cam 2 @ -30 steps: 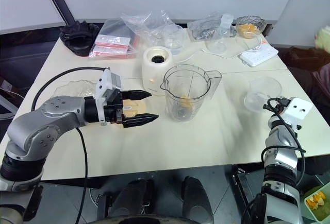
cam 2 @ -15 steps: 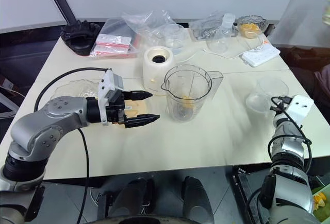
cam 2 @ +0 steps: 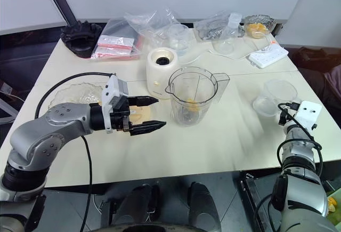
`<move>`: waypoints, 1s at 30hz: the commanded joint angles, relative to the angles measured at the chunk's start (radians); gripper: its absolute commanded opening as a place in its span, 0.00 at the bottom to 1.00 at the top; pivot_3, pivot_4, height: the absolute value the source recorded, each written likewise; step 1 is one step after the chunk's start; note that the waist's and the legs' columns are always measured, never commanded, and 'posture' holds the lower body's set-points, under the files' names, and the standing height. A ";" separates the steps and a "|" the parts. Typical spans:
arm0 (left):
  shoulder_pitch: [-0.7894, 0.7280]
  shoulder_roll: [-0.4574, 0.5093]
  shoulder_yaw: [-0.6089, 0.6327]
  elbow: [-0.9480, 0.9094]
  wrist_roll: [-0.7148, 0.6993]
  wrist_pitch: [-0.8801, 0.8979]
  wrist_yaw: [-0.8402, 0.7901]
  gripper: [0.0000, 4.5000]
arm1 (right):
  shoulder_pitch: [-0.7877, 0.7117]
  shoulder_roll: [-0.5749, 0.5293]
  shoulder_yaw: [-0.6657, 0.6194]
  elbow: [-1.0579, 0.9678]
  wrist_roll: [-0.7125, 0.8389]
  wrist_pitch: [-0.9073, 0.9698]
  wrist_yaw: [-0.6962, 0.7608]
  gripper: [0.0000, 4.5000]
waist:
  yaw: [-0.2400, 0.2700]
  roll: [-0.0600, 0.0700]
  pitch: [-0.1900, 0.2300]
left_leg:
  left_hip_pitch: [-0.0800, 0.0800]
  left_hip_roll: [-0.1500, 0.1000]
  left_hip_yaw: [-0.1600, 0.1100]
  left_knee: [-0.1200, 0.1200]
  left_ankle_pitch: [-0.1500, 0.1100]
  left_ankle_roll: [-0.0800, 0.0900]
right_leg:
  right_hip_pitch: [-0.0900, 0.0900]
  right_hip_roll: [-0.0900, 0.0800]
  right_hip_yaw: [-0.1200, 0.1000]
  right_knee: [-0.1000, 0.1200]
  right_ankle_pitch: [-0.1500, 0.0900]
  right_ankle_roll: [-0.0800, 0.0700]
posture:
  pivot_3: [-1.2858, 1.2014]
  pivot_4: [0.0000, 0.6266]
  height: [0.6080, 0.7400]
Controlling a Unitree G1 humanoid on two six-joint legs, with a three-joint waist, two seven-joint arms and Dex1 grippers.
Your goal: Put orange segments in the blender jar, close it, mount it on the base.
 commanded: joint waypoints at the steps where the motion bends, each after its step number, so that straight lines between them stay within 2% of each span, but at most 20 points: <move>1: 0.000 0.001 0.018 -0.027 -0.013 -0.004 0.002 0.93 | -0.025 -0.019 -0.005 -0.011 0.001 -0.041 0.000 0.82 | 0.000 0.000 0.000 | 0.000 0.000 0.000 0.000 0.000 0.000 | 0.000 0.000 0.000 0.000 0.000 0.000 | 0.52 0.24 1.00; 12: 0.000 0.009 0.016 -0.036 -0.020 0.005 -0.001 0.93 | -0.117 -0.047 0.025 0.099 -0.049 -0.074 -0.081 0.82 | -0.004 0.000 0.000 | 0.000 0.000 0.001 0.000 0.000 0.000 | -0.001 0.000 0.001 0.000 0.000 0.000 | 0.52 0.24 1.00; 21: 0.024 0.072 0.053 -0.061 -0.076 0.033 -0.039 0.93 | -0.152 -0.061 0.041 0.145 -0.067 -0.085 -0.079 0.82 | -0.018 0.000 0.000 | 0.000 0.000 0.001 -0.001 0.000 0.000 | -0.001 0.001 0.001 0.000 0.000 0.000 | 0.52 0.24 1.00; 22: 0.026 0.074 0.055 -0.062 -0.078 0.034 -0.038 0.93 | -0.152 -0.061 0.043 0.146 -0.068 -0.087 -0.079 0.70 | -0.019 0.000 0.000 | 0.000 0.000 0.001 -0.001 0.000 0.000 | -0.001 0.001 0.001 0.000 0.000 0.000 | 0.52 0.24 1.00; 23: 0.028 0.076 0.056 -0.063 -0.080 0.034 -0.036 0.93 | -0.151 -0.061 0.043 0.146 -0.068 -0.089 -0.080 0.64 | -0.020 0.000 0.000 | 0.000 0.000 0.001 -0.001 0.000 0.000 | -0.001 0.001 0.001 0.000 0.000 0.000 | 0.52 0.24 1.00; 28: 0.034 0.076 0.059 -0.069 -0.080 0.036 -0.027 0.93 | -0.143 -0.054 0.052 0.142 -0.070 -0.098 -0.077 0.06 | -0.022 0.000 0.000 | 0.000 0.000 0.001 -0.001 0.000 0.000 | -0.001 0.001 0.001 0.000 0.000 0.000 | 0.52 0.24 1.00; 29: 0.035 0.076 0.061 -0.070 -0.081 0.037 -0.026 0.93 | -0.141 -0.053 0.054 0.141 -0.070 -0.100 -0.075 0.02 | -0.022 0.000 0.000 | 0.000 0.000 0.001 -0.001 0.000 0.000 | -0.001 0.001 0.001 0.000 0.000 0.000 | 0.52 0.24 1.00; 30: 0.037 0.077 0.063 -0.072 -0.082 0.038 -0.027 0.93 | -0.140 -0.053 0.055 0.141 -0.069 -0.102 -0.074 0.02 | -0.021 0.000 0.000 | 0.000 -0.001 0.001 -0.001 0.000 0.000 | 0.000 0.001 0.002 0.000 0.000 0.000 | 0.52 0.24 1.00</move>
